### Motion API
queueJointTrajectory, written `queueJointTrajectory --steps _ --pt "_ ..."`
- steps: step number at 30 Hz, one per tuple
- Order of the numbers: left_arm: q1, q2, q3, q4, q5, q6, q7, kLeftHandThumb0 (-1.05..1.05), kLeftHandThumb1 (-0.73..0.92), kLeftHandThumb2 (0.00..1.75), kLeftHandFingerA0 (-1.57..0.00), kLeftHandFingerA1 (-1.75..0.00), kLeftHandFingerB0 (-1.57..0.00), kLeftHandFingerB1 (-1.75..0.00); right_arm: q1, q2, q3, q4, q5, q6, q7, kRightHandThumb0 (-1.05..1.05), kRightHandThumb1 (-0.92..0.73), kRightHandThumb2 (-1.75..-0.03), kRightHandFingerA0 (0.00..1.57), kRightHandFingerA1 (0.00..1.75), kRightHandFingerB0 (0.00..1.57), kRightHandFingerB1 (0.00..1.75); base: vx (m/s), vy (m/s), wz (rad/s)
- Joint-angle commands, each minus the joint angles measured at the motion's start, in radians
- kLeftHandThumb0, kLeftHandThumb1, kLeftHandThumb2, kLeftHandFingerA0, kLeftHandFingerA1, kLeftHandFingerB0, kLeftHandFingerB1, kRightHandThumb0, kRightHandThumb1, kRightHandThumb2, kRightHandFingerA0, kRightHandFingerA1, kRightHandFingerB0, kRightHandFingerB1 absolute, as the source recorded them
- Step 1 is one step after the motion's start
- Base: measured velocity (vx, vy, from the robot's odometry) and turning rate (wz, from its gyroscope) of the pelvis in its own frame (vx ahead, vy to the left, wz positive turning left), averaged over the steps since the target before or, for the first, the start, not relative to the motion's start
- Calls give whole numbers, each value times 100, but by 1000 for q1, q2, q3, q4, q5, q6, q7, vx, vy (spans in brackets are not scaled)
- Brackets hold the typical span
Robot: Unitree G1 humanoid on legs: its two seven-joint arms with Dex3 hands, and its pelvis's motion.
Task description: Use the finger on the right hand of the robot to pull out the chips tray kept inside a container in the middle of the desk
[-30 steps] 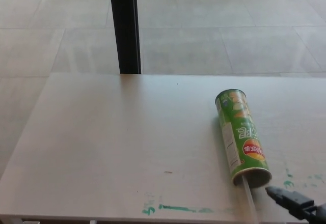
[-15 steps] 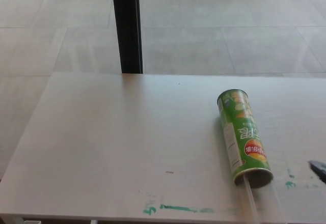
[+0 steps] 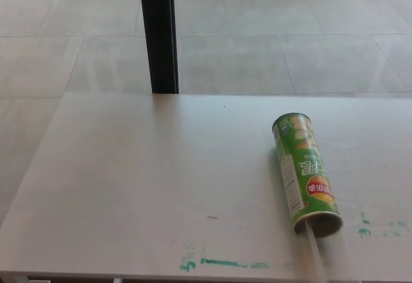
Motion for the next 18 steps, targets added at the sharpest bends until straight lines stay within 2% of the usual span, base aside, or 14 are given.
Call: queueJointTrajectory --steps 1,2,3,7,8,9,10,11,14,15,18 --pt "8 13 4 -1 1 -21 7 -49 69 61 -54 -69 -45 -48 -38 55 -67 244 75 -4 -210 -19 -57 -58 71 124 0 24 0 0 0" --pt "7 14 -1 1 6 -19 11 -50 70 61 -54 -69 -45 -47 -52 51 -64 293 78 -11 -221 -18 -56 -63 70 115 4 19 0 0 0" --pt "5 14 1 2 5 -16 16 -51 68 60 -55 -70 -50 -50 -78 60 -70 350 112 -14 -216 -18 -58 -58 69 129 0 32 0 0 0" --pt "5 9 0 3 7 -16 23 -50 68 61 -54 -69 -49 -50 -123 83 -82 429 185 14 -178 -20 -59 -61 77 130 4 29 0 0 0" --pt "6 10 2 4 4 -18 18 -50 69 60 -55 -70 -48 -50 -128 85 -80 451 189 4 -176 -27 -52 -71 87 115 6 25 0 0 0" --pt "7 10 7 6 -2 -16 13 -49 68 61 -55 -70 -47 -50 -141 82 -81 491 203 -6 -169 -26 -51 -73 90 111 5 25 0 0 0" --pt "7 13 4 6 3 -13 17 -49 69 61 -56 -69 -47 -49 -154 85 -82 528 214 -18 -173 -20 -59 -61 91 110 4 31 0 0 0" --pt "6 14 3 11 4 -9 14 -48 70 61 -54 -69 -47 -49 -181 90 -99 566 275 30 -101 -24 -64 -59 77 111 0 33 0 0 0" --pt "8 15 -2 13 9 -21 12 -51 69 61 -53 -71 -49 -51 -195 103 -99 591 302 45 -83 -22 -62 -62 78 106 4 30 0 0 0" --pt "7 15 0 10 6 -15 11 -51 69 61 -53 -71 -50 -51 -204 110 -101 596 313 62 -80 -24 -62 -58 79 101 2 40 0 0 0" --pt "6 14 2 13 4 -11 15 -50 69 61 -53 -70 -51 -51 -198 130 -101 575 334 72 -69 -24 -61 -59 84 102 5 37 0 0 0"
